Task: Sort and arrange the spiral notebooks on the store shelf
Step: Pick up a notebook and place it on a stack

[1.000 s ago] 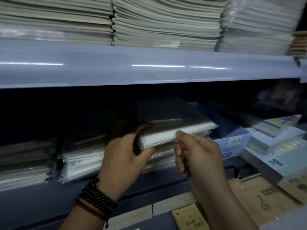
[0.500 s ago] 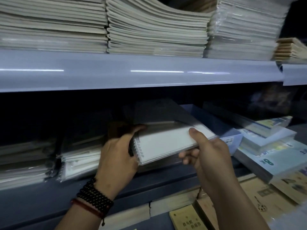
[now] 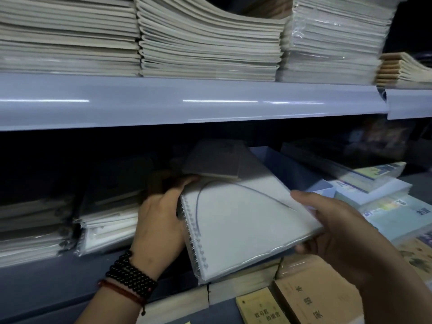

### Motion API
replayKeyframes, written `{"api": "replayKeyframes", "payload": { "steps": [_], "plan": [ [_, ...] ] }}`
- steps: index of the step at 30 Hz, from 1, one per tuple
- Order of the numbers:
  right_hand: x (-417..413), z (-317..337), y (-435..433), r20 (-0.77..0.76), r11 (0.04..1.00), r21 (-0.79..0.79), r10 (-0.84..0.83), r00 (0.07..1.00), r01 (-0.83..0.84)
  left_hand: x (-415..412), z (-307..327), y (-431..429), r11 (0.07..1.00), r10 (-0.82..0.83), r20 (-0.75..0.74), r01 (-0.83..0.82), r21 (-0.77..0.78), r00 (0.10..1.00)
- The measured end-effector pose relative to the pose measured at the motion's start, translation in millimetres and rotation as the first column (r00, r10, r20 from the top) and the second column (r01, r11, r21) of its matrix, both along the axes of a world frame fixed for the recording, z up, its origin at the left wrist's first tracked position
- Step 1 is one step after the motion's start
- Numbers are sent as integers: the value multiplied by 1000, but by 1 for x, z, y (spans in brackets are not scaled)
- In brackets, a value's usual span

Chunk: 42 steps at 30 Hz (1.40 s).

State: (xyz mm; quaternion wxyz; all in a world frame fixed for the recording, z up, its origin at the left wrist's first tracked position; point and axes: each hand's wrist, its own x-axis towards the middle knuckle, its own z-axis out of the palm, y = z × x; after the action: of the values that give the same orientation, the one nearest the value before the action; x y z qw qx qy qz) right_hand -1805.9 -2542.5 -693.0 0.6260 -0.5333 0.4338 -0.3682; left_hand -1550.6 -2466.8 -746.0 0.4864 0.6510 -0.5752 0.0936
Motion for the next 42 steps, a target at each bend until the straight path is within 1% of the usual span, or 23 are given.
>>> {"api": "replayKeyframes", "payload": {
  "steps": [3,5,7,9,12,13,17,19,23,24,26,28,29,30,32,33,34,35,36,37,38,39,42],
  "plan": [
    [10,-1,-9,-17,997,-71,40,999,-42,-1,-1,0,992,129,120,-127,-29,984],
    [17,-2,-10,-22,993,-95,69,997,-70,0,5,3,978,208,307,-208,-35,929],
    [20,-5,-10,-5,992,-103,71,997,-71,7,14,7,979,83,408,-152,139,909],
    [22,-6,-10,21,991,-108,80,997,-78,14,19,11,944,-36,325,-75,321,945],
    [23,-7,-11,61,992,-105,82,995,-75,10,26,12,949,-40,318,-63,308,947],
    [22,-6,-10,73,992,-101,77,994,-70,9,29,11,932,-34,340,-94,351,940],
    [18,-6,-2,111,994,-100,64,992,-53,18,39,3,743,36,396,-290,603,917],
    [13,-5,1,115,994,-103,56,992,-44,17,44,-1,683,22,350,-270,679,937],
    [2,-4,5,124,995,-101,23,992,-11,24,46,-7,691,-10,208,-144,708,978],
    [-1,-4,6,130,995,-100,12,991,1,25,46,-9,722,-3,186,-127,681,982],
    [-4,-6,8,143,996,-90,-6,990,19,20,43,-9,792,66,239,-197,579,969],
    [-6,-9,9,166,998,-61,-21,986,32,4,44,2,763,189,310,-339,551,932],
    [-6,-10,10,178,998,-49,-28,984,38,-3,42,8,786,234,332,-379,489,914],
    [-6,-10,12,187,998,-40,-32,982,40,-7,37,14,849,266,323,-379,368,909],
    [-7,-9,14,199,998,-39,-31,980,39,-13,24,30,937,304,147,-323,131,941],
    [-8,-8,16,200,998,-48,-26,979,36,-15,20,38,960,273,-23,-270,70,962],
    [-9,-7,18,198,998,-57,-21,980,33,-22,20,45,984,176,-272,-165,63,946],
    [-11,-6,20,197,997,-66,-16,980,30,-32,22,51,996,44,-535,8,94,844],
    [-13,-5,23,192,997,-73,-12,981,26,-42,26,56,974,-54,-750,201,107,659],
    [-16,-5,24,184,996,-82,-4,983,20,-50,30,60,930,-97,-876,358,89,472],
    [-20,-4,27,172,996,-88,5,985,10,-53,31,61,894,-122,-924,445,57,363],
    [-23,-6,28,155,995,-96,15,988,0,-54,31,62,878,-134,-938,477,36,318],
    [-33,-13,29,89,996,-88,27,996,-19,-52,28,62,861,-148,-937,507,37,318]
  ]
}}
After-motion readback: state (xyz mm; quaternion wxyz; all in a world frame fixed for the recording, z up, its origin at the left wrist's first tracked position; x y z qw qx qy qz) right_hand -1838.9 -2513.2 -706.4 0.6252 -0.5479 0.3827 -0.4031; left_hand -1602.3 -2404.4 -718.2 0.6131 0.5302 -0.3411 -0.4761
